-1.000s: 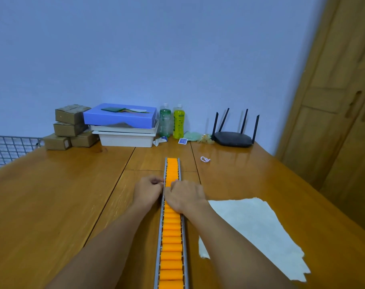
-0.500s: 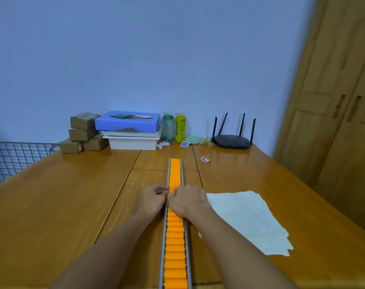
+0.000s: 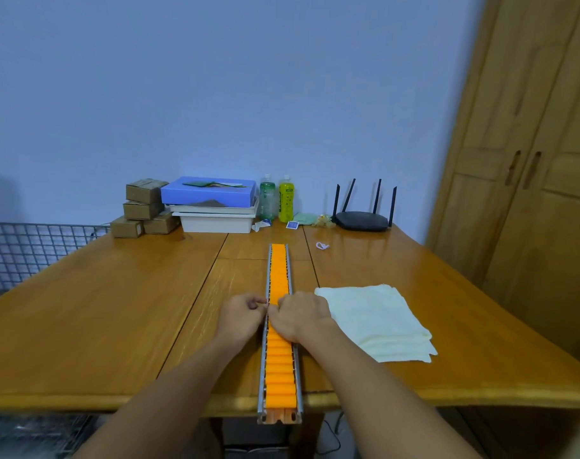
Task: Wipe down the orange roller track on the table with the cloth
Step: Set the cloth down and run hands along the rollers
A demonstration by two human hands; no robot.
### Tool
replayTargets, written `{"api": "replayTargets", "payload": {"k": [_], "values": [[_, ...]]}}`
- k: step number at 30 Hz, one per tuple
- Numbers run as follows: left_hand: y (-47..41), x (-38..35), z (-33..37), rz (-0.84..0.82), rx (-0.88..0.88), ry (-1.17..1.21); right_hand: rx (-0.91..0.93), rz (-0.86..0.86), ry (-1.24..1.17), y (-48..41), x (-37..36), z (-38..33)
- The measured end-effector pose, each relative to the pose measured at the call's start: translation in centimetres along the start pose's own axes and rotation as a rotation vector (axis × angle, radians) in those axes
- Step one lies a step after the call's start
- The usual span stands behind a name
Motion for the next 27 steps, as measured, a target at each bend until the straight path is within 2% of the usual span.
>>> {"api": "replayTargets", "payload": {"k": [27], "values": [[12.4,2.9,3.4,-0.069,0.004,-0.135,0.023,0.018,0.119,14.5,2.9,-2.4]]}}
Point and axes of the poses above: each hand's wrist, its own y-axis away from the middle knuckle, its own x-axis out of the back of the hand, z = x × y, the point moved 2 cm from there along -y, towards the middle knuckle, and after that the axes turned 3 degrees about y, right-handed, at the moved point
